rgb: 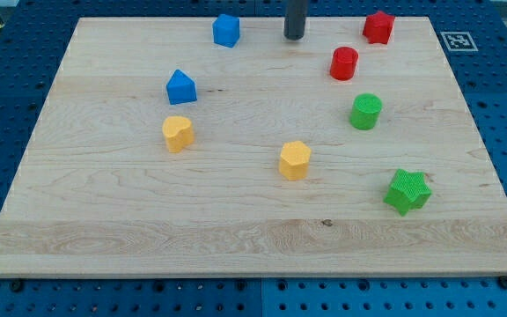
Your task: Move the blue cube to the top left corner
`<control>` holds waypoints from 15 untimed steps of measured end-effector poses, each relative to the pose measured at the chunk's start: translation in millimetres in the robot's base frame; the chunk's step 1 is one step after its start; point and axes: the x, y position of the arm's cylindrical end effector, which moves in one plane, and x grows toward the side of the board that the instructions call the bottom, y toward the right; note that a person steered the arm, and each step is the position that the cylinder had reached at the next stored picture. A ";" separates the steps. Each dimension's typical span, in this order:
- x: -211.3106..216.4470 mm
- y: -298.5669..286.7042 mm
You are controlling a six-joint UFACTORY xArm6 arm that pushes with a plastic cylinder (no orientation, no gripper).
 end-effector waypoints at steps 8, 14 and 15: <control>-7.1 -173.2; -18.9 -223.7; -9.6 -225.5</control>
